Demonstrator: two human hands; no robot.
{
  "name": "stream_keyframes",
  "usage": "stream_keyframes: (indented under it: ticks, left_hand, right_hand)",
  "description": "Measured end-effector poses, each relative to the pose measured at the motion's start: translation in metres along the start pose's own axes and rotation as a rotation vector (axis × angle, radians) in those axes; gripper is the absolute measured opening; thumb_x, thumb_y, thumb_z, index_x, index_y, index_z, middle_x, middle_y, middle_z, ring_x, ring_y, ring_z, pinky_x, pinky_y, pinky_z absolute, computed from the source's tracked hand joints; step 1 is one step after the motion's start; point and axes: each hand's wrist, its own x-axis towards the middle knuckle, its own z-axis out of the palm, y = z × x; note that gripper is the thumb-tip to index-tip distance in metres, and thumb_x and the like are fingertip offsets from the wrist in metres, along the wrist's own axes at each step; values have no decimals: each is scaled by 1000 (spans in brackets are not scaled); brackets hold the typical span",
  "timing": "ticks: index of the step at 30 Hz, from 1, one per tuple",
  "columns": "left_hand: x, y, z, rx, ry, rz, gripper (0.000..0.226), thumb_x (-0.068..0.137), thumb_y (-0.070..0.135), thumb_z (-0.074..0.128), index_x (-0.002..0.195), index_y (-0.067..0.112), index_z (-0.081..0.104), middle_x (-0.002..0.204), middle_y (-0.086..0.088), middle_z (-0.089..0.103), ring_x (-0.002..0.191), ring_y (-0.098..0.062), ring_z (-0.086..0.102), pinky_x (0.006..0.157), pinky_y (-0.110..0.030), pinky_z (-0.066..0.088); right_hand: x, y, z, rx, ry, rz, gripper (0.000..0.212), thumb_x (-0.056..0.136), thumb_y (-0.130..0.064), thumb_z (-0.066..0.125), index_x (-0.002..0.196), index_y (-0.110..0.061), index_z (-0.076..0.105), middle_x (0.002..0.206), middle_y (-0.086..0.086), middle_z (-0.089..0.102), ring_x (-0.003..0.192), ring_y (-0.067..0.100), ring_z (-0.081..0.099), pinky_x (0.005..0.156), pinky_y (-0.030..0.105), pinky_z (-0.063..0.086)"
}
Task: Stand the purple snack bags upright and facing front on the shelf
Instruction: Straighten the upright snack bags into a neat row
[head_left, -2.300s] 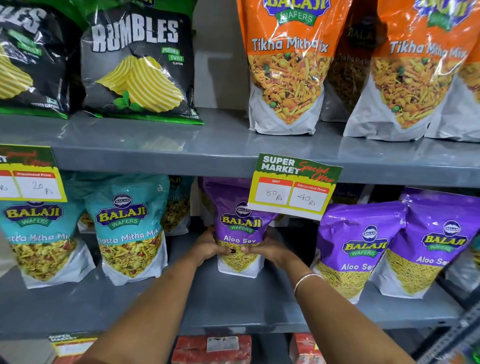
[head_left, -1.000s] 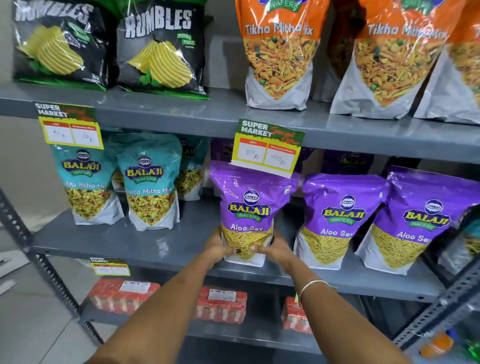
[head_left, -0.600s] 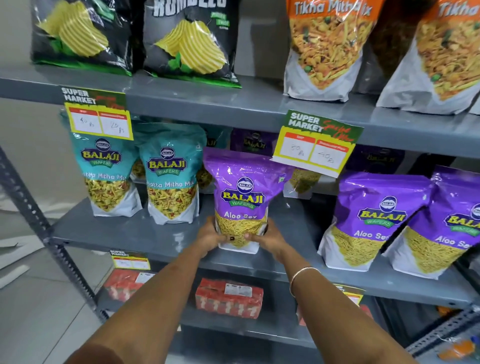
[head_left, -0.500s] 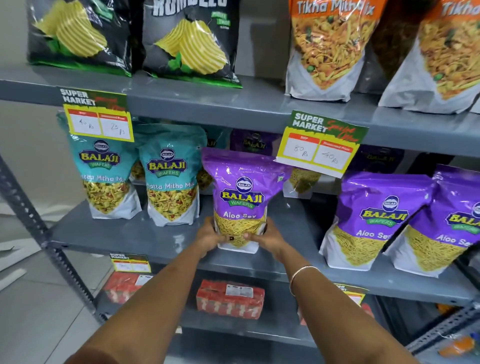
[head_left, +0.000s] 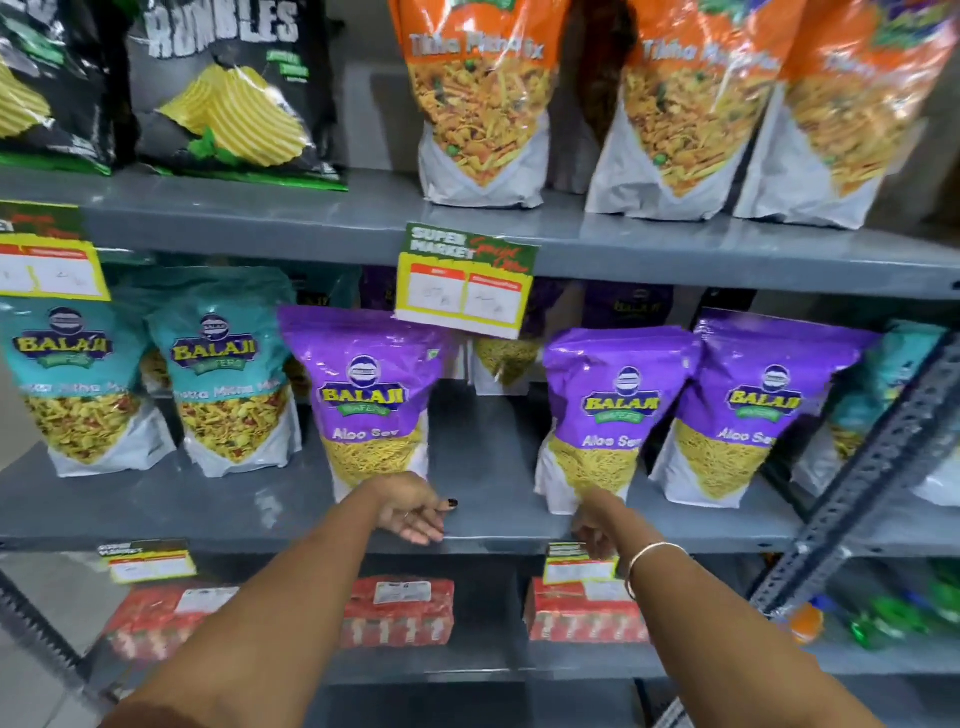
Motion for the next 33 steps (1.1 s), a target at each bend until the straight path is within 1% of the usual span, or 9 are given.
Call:
stream_keyframes:
  ticks: [2,4,7,10,13,19,24,30,33]
  left_hand:
    - [11,21,33,-3,72,87,7,89,16,57,83,16,52,84,-1,55,65,-9,62,56,-25,52]
    - [21,46,68,12,185,196,39,80,24,68,113,15,50,109,-3,54,93,-14,54,62,-24,44]
    - [32,82,109,49,318,327,86,72,24,76,142,9,27,142,-5,41,125,-20,45,88,-31,46]
    - [39,104,137,-61,344,391,73,70,5,75,131,5,34,133,-14,53,105,-17,52,97,-31,44]
    - [41,106,148,-127,437,389,70,70,2,75,128,4,36,114,-10,58,109,-23,56,90,-26,43]
    - [31,92,116,-212,486,391,73,68,-7,74,129,4,36,127,-18,56,115,-27,55,100,-37,45]
    - [20,87,94,-195,423,376,64,80,-8,62,134,5,32,116,-9,50,103,-16,44,84,-29,37]
    - [27,80,82,-186,375,249,68,81,6,66,134,10,26,131,-11,47,122,-32,46,91,-45,42]
    - [30,73,81,-71,264,34,36,86,15,60,114,11,37,98,-9,52,90,-25,54,92,-43,46]
  right_hand:
    - [6,32,-24,13,301,-128,37,90,-24,49,117,-1,59,117,16,66,117,28,58,94,32,47]
    - [11,57,-47,89,475,-250,45,84,-28,62,121,-2,58,117,17,61,111,22,59,99,34,44]
    - [25,75,-70,456,434,-432,78,67,-18,81,130,1,40,126,17,51,117,24,51,102,39,41]
    - [31,78,-79,522,326,-614,98,64,-13,83,142,-5,25,144,11,42,131,28,43,110,42,37]
    - [36,71,-73,635,299,-725,92,60,-3,84,135,-4,32,134,11,49,124,26,48,104,42,43]
    - [23,36,-54,754,214,-818,78,63,12,77,127,-1,35,99,-4,55,107,18,52,70,14,51]
    - [26,12,-36,683,243,-770,81,56,-10,87,120,-11,38,122,11,60,117,29,57,100,45,48]
    - [20,10,-38,621,225,-700,86,62,-13,84,130,-5,32,126,10,53,123,29,52,102,42,46]
    - [22,26,-40,562,267,-639,93,62,-20,84,137,-4,30,142,12,44,130,31,46,106,43,42]
